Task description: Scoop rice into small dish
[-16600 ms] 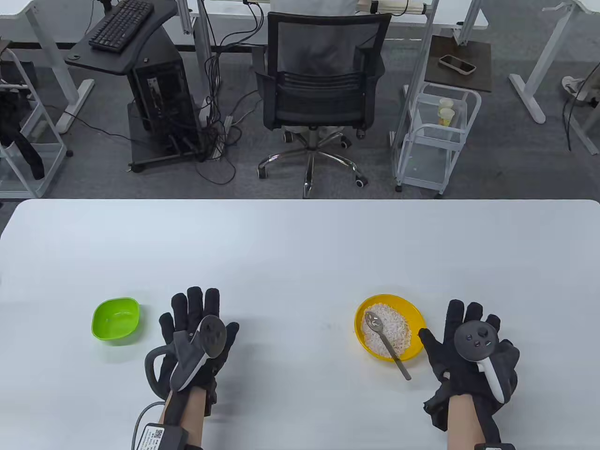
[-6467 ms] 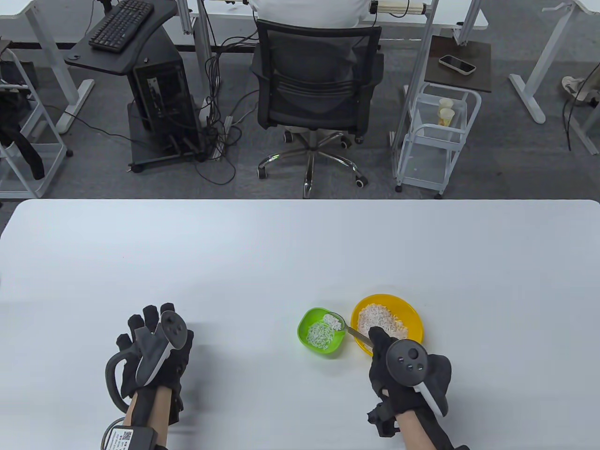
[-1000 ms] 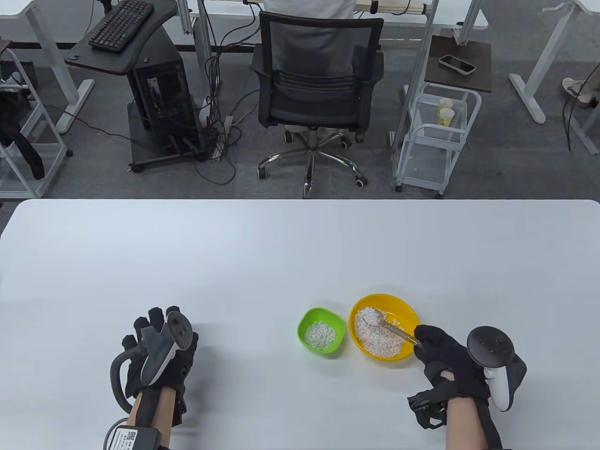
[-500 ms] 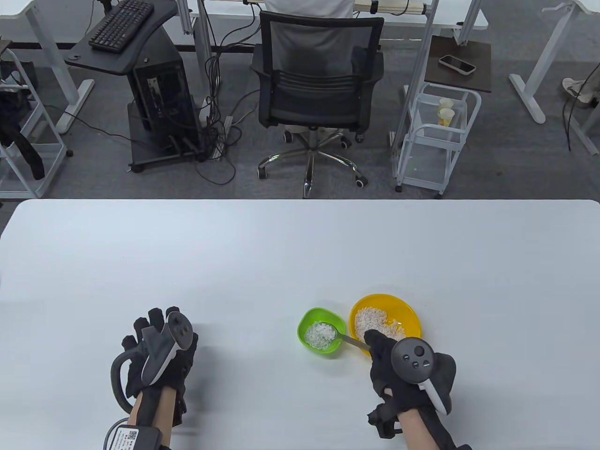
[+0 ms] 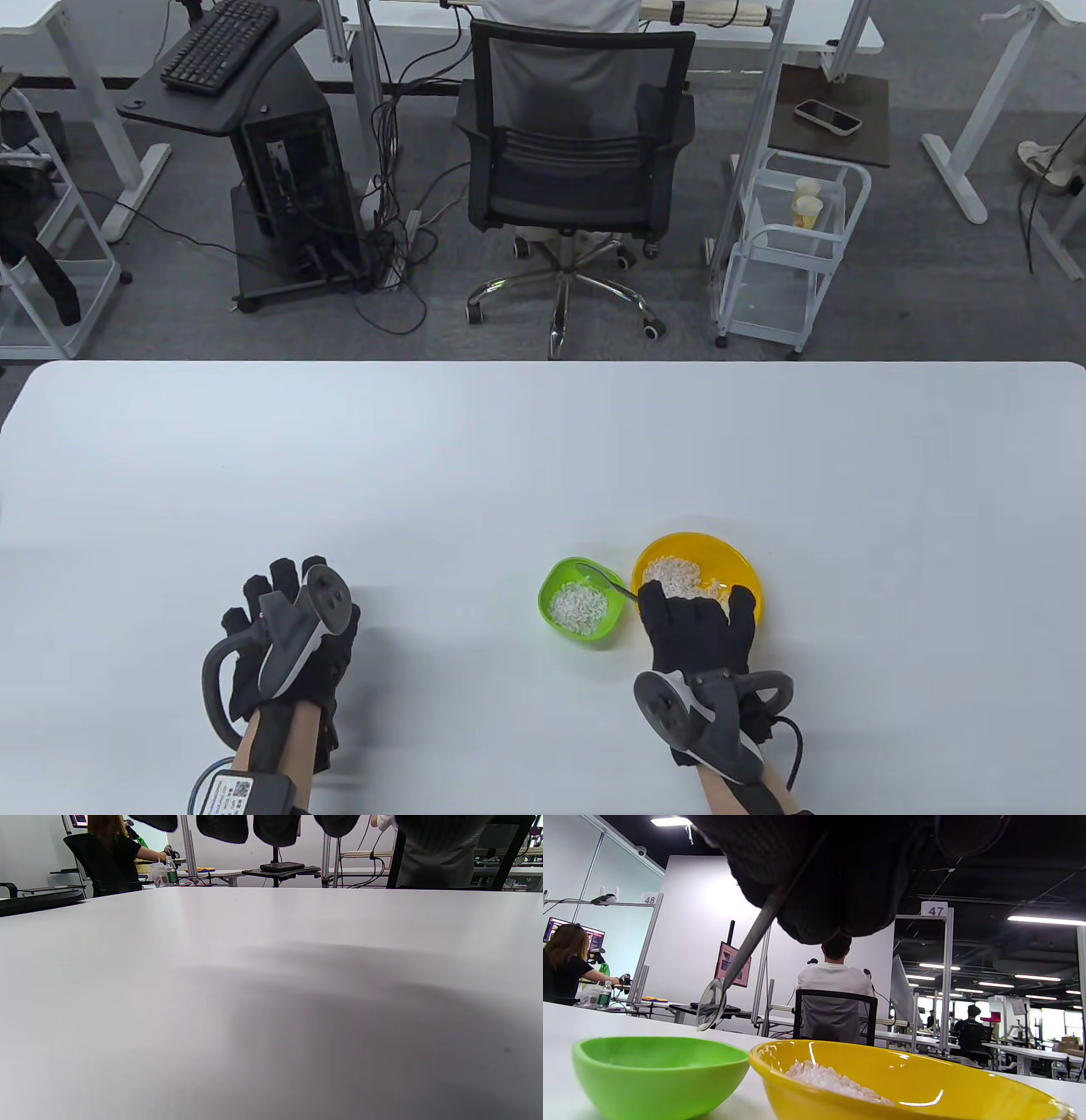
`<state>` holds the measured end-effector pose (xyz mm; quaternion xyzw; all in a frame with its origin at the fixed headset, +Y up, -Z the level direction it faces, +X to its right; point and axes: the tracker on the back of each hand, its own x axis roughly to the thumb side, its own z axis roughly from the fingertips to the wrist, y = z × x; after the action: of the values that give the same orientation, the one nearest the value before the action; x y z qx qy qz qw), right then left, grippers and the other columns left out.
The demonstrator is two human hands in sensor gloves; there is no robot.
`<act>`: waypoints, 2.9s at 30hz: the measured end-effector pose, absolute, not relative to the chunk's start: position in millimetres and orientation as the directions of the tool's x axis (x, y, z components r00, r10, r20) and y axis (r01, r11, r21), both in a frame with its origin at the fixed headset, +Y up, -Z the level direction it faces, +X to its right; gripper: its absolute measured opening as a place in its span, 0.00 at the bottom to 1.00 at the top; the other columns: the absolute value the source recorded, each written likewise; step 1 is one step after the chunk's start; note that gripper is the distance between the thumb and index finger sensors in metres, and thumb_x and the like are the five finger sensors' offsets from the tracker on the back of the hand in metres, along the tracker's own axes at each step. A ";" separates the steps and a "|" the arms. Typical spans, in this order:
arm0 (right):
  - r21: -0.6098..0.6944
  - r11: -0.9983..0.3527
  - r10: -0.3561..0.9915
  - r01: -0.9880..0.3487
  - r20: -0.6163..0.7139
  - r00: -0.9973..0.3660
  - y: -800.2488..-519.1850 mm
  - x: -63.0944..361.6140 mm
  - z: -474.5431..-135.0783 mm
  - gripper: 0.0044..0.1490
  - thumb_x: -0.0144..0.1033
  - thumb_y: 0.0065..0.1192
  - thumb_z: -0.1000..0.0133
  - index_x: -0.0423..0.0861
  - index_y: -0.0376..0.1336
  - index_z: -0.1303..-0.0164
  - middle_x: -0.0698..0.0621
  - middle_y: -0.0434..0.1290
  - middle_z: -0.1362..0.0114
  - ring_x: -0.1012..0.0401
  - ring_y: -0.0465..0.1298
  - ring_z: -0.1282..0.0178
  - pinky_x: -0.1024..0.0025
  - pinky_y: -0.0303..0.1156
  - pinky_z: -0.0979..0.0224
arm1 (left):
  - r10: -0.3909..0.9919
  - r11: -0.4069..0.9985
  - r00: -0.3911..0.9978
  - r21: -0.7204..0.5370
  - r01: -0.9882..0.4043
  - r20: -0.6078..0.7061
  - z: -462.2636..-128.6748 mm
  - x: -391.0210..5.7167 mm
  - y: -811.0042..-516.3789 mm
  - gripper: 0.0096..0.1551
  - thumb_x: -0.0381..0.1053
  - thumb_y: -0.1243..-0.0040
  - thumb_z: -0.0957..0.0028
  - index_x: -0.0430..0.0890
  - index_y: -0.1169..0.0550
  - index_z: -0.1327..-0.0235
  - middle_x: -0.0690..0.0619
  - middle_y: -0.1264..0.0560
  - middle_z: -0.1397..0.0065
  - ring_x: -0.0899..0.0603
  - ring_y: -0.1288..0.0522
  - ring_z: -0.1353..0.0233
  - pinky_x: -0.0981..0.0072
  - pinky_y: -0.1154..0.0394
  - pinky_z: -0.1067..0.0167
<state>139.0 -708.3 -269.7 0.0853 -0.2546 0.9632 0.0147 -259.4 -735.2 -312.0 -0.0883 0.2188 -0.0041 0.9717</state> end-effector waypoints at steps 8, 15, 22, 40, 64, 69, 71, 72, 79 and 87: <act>-0.449 -0.877 0.217 -0.169 -0.057 -0.975 -679.0 218.2 -277.4 0.25 0.26 0.57 0.40 0.49 0.68 0.32 0.46 0.81 0.40 0.43 0.76 0.37 0.25 0.54 0.25 | -0.038 0.984 0.905 -0.173 -0.040 -0.424 -312.7 -259.7 -736.7 0.42 0.71 0.50 0.49 0.65 0.45 0.20 0.59 0.47 0.09 0.43 0.47 0.11 0.39 0.46 0.18; -0.281 -0.960 0.074 0.009 -0.283 -0.956 -695.1 251.8 -294.7 0.24 0.26 0.57 0.40 0.50 0.70 0.33 0.46 0.81 0.41 0.43 0.76 0.37 0.25 0.54 0.25 | -0.038 0.985 0.905 -0.170 -0.038 -0.423 -312.5 -259.4 -736.7 0.42 0.71 0.50 0.49 0.66 0.46 0.20 0.59 0.47 0.09 0.43 0.47 0.10 0.39 0.46 0.18; -0.171 -0.983 0.111 -0.067 -0.264 -0.958 -694.8 254.0 -295.6 0.24 0.24 0.56 0.40 0.47 0.70 0.34 0.43 0.81 0.43 0.41 0.76 0.40 0.25 0.55 0.27 | -0.037 0.984 0.905 -0.171 -0.040 -0.424 -312.2 -260.1 -736.7 0.42 0.71 0.50 0.49 0.66 0.46 0.20 0.59 0.47 0.09 0.42 0.47 0.11 0.39 0.46 0.18; -0.078 -0.770 0.621 -0.633 -0.316 -0.717 -719.0 274.8 -303.9 0.25 0.20 0.54 0.40 0.39 0.69 0.32 0.39 0.80 0.45 0.38 0.75 0.43 0.25 0.55 0.29 | -0.037 0.984 0.907 -0.171 -0.039 -0.420 -312.8 -259.5 -737.8 0.42 0.71 0.50 0.49 0.66 0.45 0.20 0.58 0.47 0.09 0.42 0.46 0.11 0.39 0.46 0.18; -0.007 -0.692 0.721 -0.722 -0.076 -0.689 -716.7 213.6 -296.5 0.26 0.21 0.54 0.40 0.38 0.67 0.32 0.39 0.80 0.45 0.38 0.76 0.45 0.27 0.58 0.30 | -0.045 0.983 0.905 -0.180 -0.035 -0.423 -313.2 -260.1 -738.2 0.42 0.71 0.50 0.49 0.66 0.46 0.20 0.58 0.47 0.09 0.42 0.46 0.11 0.39 0.46 0.18; -0.032 -0.783 0.622 -0.622 -0.012 -0.783 -722.9 185.0 -292.4 0.26 0.21 0.54 0.40 0.38 0.67 0.31 0.39 0.80 0.44 0.38 0.76 0.44 0.27 0.58 0.30 | -0.046 0.983 0.904 -0.182 -0.036 -0.425 -313.1 -259.8 -738.2 0.42 0.71 0.50 0.49 0.66 0.46 0.20 0.59 0.47 0.09 0.42 0.46 0.11 0.39 0.46 0.18; -0.047 -0.819 0.572 -0.572 0.012 -0.820 -725.2 175.1 -290.4 0.26 0.22 0.54 0.40 0.38 0.67 0.31 0.39 0.80 0.44 0.38 0.76 0.44 0.27 0.58 0.30 | -0.051 0.982 0.904 -0.185 -0.031 -0.424 -313.1 -259.2 -738.1 0.42 0.71 0.50 0.49 0.66 0.46 0.20 0.59 0.47 0.09 0.42 0.46 0.11 0.39 0.46 0.18; -0.057 -0.842 0.536 -0.537 0.032 -0.844 -726.2 168.5 -288.9 0.26 0.22 0.54 0.40 0.39 0.67 0.31 0.39 0.80 0.44 0.38 0.76 0.44 0.27 0.58 0.30 | -0.051 0.983 0.905 -0.182 -0.030 -0.423 -313.0 -258.7 -737.7 0.42 0.71 0.50 0.49 0.66 0.46 0.20 0.58 0.47 0.09 0.42 0.46 0.11 0.39 0.46 0.18; -0.194 -0.936 0.278 -0.294 0.107 -0.955 -726.1 142.5 -282.1 0.26 0.23 0.54 0.41 0.41 0.66 0.31 0.41 0.80 0.44 0.40 0.76 0.43 0.28 0.58 0.29 | -0.049 0.983 0.906 -0.181 -0.031 -0.420 -313.3 -258.3 -737.7 0.42 0.71 0.50 0.49 0.66 0.46 0.20 0.59 0.47 0.09 0.42 0.46 0.11 0.39 0.46 0.18; -0.333 -0.941 0.036 -0.066 0.095 -0.995 -720.5 136.5 -276.7 0.26 0.25 0.55 0.40 0.45 0.67 0.31 0.43 0.80 0.42 0.42 0.76 0.40 0.28 0.56 0.26 | -0.061 0.983 0.906 -0.183 -0.019 -0.419 -313.8 -257.0 -738.4 0.43 0.71 0.50 0.49 0.66 0.46 0.20 0.59 0.47 0.09 0.42 0.46 0.11 0.39 0.46 0.18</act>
<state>136.5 -720.5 -276.7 0.0438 -0.1705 0.9841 0.0259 -257.0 -738.4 -313.8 -0.0920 0.2166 -0.0108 0.9719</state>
